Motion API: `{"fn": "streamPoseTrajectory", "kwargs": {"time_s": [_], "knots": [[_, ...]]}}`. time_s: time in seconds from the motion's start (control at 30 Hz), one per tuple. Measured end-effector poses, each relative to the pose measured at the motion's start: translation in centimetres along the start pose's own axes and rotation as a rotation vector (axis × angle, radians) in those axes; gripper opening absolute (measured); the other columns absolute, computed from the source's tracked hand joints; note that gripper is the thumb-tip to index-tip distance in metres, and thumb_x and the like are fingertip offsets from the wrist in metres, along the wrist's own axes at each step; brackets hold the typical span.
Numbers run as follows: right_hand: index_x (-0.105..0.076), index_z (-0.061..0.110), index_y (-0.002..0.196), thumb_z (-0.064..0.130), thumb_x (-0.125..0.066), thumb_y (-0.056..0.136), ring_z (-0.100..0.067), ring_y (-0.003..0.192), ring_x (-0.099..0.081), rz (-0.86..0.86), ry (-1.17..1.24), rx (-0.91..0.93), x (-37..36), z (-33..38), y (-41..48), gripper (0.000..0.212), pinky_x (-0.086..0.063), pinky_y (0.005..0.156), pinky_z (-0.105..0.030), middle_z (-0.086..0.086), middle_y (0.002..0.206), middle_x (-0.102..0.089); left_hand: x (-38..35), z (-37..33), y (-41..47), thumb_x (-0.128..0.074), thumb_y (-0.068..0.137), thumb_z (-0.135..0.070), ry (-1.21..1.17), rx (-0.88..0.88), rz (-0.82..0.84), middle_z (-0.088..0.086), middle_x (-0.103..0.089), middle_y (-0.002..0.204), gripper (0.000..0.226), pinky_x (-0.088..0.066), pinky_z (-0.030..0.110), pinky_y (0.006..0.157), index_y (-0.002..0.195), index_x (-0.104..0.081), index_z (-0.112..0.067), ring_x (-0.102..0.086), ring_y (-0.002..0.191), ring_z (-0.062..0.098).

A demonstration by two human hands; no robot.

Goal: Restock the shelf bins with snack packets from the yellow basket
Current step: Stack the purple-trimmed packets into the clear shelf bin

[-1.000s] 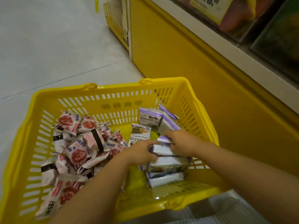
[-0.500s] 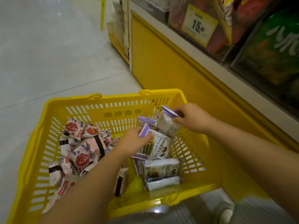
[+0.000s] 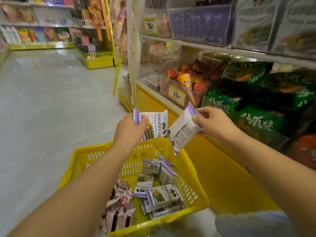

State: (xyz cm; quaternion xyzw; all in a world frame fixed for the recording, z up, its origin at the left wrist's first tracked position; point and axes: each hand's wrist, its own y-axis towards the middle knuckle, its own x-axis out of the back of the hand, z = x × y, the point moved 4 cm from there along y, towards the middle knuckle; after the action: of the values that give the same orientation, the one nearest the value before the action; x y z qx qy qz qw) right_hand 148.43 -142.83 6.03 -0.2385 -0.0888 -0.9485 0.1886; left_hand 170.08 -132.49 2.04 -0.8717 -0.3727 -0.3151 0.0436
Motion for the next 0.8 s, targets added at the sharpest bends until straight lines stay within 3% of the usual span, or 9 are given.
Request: {"fn": "streamPoseTrajectory", "kwargs": {"time_s": [0.1,0.23,0.3,0.37,0.43,0.5,0.63,0.73,0.8], "knots": [[-0.057,0.015,0.118,0.016,-0.055,0.094,-0.027,0.091,-0.063,-0.032,0.233,-0.072,0.8,1.1,-0.9,0.024,-0.050,0.052,-0.026,-0.014,0.114,-0.059,1.8,-3.2,-1.3,-0.057,0.091,-0.040,0.084,-0.156,-0.014,-0.001,-0.049,0.085,0.026,-0.028,0.024,0.050,0.097,-0.046,-0.018,-0.046,0.074,0.018],[-0.049,0.026,0.120,0.007,-0.048,0.095,-0.015,0.066,-0.059,0.019,0.603,-0.164,0.3,2.6,-1.8,0.032,-0.051,0.049,-0.026,-0.005,0.103,-0.057,2.7,-5.2,-3.4,-0.060,0.090,-0.025,0.021,-0.277,0.050,-0.005,-0.052,0.075,0.023,-0.036,0.014,0.041,0.100,-0.040,-0.031,-0.054,0.054,0.008],[-0.048,0.022,0.123,0.001,-0.044,0.094,-0.012,0.048,-0.054,0.070,0.721,-0.180,-0.2,3.1,-2.1,0.036,-0.051,0.047,-0.025,-0.007,0.083,-0.056,2.3,-5.8,-4.4,-0.059,0.091,-0.020,-0.028,-0.331,0.138,-0.006,-0.055,0.082,0.032,-0.040,0.012,0.047,0.110,-0.041,-0.037,-0.059,0.060,0.006],[-0.050,0.017,0.119,-0.003,-0.043,0.093,-0.011,0.041,-0.051,0.081,0.732,-0.190,-0.4,3.2,-2.3,0.033,-0.052,0.044,-0.025,-0.006,0.068,-0.053,1.5,-6.2,-5.0,-0.058,0.091,-0.016,-0.042,-0.366,0.247,-0.009,-0.060,0.097,0.040,-0.041,0.012,0.058,0.119,-0.045,-0.042,-0.062,0.080,0.008],[-0.050,0.014,0.113,-0.004,-0.044,0.092,-0.012,0.040,-0.051,0.075,0.743,-0.208,-0.3,2.9,-2.3,0.028,-0.052,0.045,-0.024,-0.005,0.060,-0.051,0.4,-6.4,-5.2,-0.058,0.092,-0.012,-0.051,-0.383,0.361,-0.016,-0.061,0.112,0.038,-0.042,0.014,0.072,0.114,-0.055,-0.044,-0.061,0.089,0.007],[-0.049,0.012,0.108,-0.003,-0.046,0.092,-0.011,0.040,-0.052,0.080,0.761,-0.235,-0.2,2.6,-2.2,0.023,-0.051,0.044,-0.023,-0.007,0.062,-0.047,-0.5,-6.2,-5.3,-0.058,0.092,-0.012,-0.048,-0.355,0.462,-0.007,-0.068,0.112,0.037,-0.048,0.026,0.074,0.109,-0.060,-0.045,-0.060,0.076,0.015],[-0.048,0.014,0.095,-0.001,-0.048,0.093,-0.011,0.040,-0.053,0.110,0.808,-0.295,-1.0,2.2,-2.1,0.015,-0.050,0.043,-0.020,-0.007,0.066,-0.044,-1.4,-5.9,-5.1,-0.061,0.090,-0.009,-0.076,-0.332,0.513,-0.010,-0.067,0.119,0.037,-0.049,0.026,0.088,0.116,-0.066,-0.034,-0.065,0.101,0.016],[-0.048,0.014,0.090,0.001,-0.049,0.093,-0.010,0.038,-0.054,0.094,0.841,-0.310,-1.6,2.1,-2.0,0.014,-0.050,0.043,-0.020,-0.006,0.065,-0.044,-1.6,-6.1,-4.8,-0.059,0.088,-0.006,-0.142,-0.323,0.530,-0.003,-0.072,0.108,0.040,-0.049,0.042,0.088,0.109,-0.068,-0.040,-0.064,0.094,0.024],[-0.048,0.015,0.088,0.001,-0.050,0.094,-0.009,0.037,-0.053,0.072,0.861,-0.313,-1.7,2.0,-1.9,0.015,-0.051,0.044,-0.020,-0.005,0.063,-0.044,-1.9,-6.0,-4.7,-0.060,0.084,-0.005,-0.197,-0.302,0.533,-0.011,-0.072,0.103,0.041,-0.049,0.028,0.086,0.102,-0.069,-0.040,-0.065,0.092,0.011]]}}
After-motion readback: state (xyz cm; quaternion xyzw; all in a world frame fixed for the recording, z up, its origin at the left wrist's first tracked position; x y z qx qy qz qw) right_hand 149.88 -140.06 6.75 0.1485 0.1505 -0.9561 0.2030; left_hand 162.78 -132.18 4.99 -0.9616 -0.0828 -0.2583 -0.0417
